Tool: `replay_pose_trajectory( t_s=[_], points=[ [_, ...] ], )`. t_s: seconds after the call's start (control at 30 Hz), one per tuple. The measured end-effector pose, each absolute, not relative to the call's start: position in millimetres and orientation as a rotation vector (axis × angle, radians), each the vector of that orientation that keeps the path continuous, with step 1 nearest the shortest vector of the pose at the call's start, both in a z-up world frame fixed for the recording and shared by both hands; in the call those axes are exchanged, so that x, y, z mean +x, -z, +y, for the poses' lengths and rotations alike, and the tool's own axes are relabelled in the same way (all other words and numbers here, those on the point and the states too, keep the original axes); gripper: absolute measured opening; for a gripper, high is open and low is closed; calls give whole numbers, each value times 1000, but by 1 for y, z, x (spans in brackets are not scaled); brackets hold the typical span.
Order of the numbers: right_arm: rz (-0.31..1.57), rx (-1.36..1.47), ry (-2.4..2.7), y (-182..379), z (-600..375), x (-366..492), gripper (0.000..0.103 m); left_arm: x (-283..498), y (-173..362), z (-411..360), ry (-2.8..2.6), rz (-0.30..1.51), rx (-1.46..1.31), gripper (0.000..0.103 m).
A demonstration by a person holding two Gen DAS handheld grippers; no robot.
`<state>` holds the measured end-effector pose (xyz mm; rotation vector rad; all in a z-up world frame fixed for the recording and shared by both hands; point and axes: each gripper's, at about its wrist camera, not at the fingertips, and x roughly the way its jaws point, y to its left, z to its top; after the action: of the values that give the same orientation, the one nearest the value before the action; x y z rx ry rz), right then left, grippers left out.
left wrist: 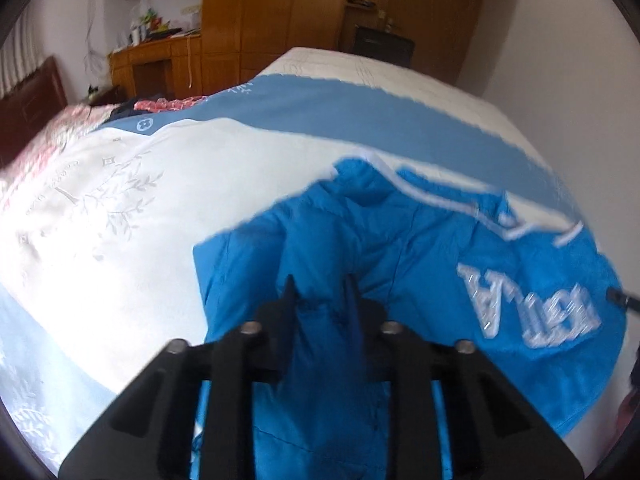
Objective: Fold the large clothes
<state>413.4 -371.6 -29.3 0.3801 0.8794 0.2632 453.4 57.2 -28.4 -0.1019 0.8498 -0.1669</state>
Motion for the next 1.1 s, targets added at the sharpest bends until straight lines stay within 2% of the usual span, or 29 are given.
replay_pose_trajectory(
  t_s=[0.07, 0.2, 0.33, 0.47, 0.53, 0.57, 0.6, 0.67, 0.77, 0.83, 1.1],
  points=[
    [866, 381, -215, 29, -375, 424, 8, 465, 26, 57, 146, 826, -95, 18],
    [935, 369, -183, 63, -369, 442, 11, 486, 58, 44, 125, 899, -39, 19],
    [933, 342, -171, 76, -364, 441, 13, 482, 68, 38, 107, 873, 26, 19],
    [877, 287, -109, 68, -356, 428, 14, 479, 63, 41, 80, 849, 3, 21],
    [816, 279, -56, 52, -356, 414, 20, 471, 49, 49, 60, 824, -48, 22],
    [772, 263, -29, 42, -356, 405, 20, 464, 39, 47, 58, 798, -58, 21],
    [718, 232, 13, 26, -352, 393, 20, 453, 26, 45, 56, 757, -56, 25],
    [661, 222, 25, 8, -341, 380, 21, 438, 6, 34, 70, 702, -46, 59],
    [629, 220, -15, 0, -307, 368, 20, 412, -9, 2, 143, 654, -44, 74],
    [638, 213, -40, 7, -279, 366, 20, 402, -6, -21, 198, 667, -21, 78],
    [707, 185, -46, 53, -237, 381, 18, 401, 36, -66, 287, 689, 79, 78]
  ],
)
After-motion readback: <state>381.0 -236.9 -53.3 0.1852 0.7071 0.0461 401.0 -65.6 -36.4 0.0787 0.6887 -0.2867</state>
